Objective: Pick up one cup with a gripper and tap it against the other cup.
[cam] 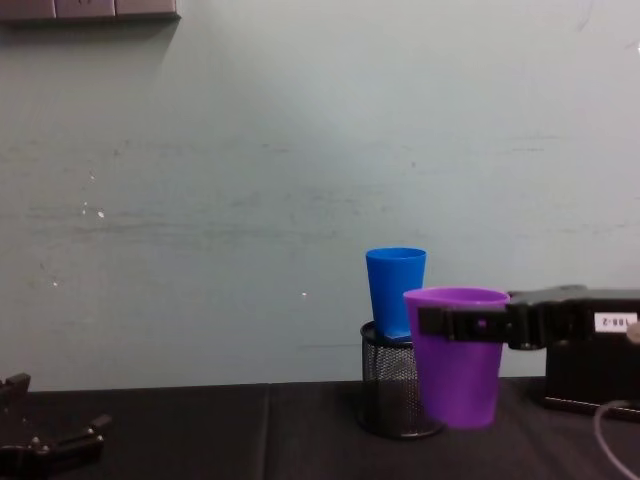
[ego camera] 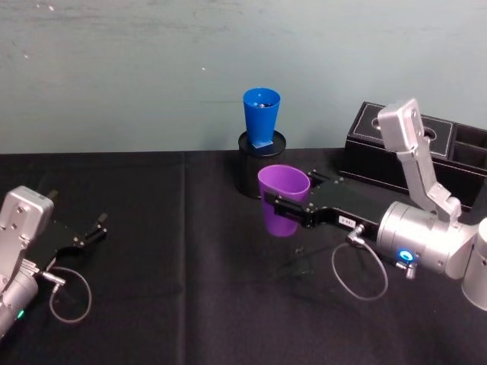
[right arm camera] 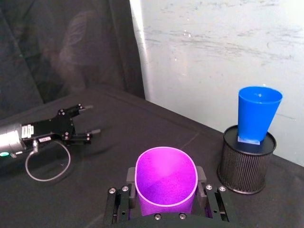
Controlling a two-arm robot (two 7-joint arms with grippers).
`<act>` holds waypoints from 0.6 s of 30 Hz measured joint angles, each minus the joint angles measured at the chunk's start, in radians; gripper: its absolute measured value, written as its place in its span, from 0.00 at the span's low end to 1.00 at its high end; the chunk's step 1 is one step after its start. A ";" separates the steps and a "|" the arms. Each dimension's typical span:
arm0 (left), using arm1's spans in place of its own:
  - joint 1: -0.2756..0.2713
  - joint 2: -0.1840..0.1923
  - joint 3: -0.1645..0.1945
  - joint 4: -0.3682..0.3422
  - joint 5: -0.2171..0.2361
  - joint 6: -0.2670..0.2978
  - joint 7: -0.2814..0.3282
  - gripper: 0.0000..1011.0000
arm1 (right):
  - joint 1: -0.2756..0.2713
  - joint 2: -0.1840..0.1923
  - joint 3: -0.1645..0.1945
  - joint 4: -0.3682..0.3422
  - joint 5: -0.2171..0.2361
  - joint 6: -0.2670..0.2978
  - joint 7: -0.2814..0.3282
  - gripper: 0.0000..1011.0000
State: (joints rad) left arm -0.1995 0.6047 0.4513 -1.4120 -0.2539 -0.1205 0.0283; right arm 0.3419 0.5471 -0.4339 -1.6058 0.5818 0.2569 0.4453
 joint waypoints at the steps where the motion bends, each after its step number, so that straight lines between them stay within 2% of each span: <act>1: 0.000 0.000 0.000 0.000 0.000 0.000 0.000 0.99 | -0.002 -0.001 -0.002 0.004 -0.001 -0.006 0.000 0.70; 6: 0.000 0.000 0.000 0.000 0.000 0.000 0.000 0.99 | -0.017 -0.006 -0.012 0.029 -0.015 -0.047 0.000 0.70; 9: 0.000 0.000 0.000 0.000 0.000 0.000 0.000 0.99 | -0.044 -0.017 -0.016 0.050 -0.044 -0.109 -0.004 0.70; 16: 0.000 0.000 0.000 0.000 0.000 0.000 0.000 0.99 | -0.078 -0.039 -0.024 0.096 -0.085 -0.187 -0.003 0.70; 18: 0.000 0.000 0.000 0.000 0.000 0.000 0.000 0.99 | -0.087 -0.052 -0.029 0.125 -0.109 -0.217 -0.001 0.70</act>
State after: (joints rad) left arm -0.1995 0.6047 0.4514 -1.4120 -0.2539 -0.1205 0.0283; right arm 0.2550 0.4951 -0.4630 -1.4807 0.4729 0.0395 0.4443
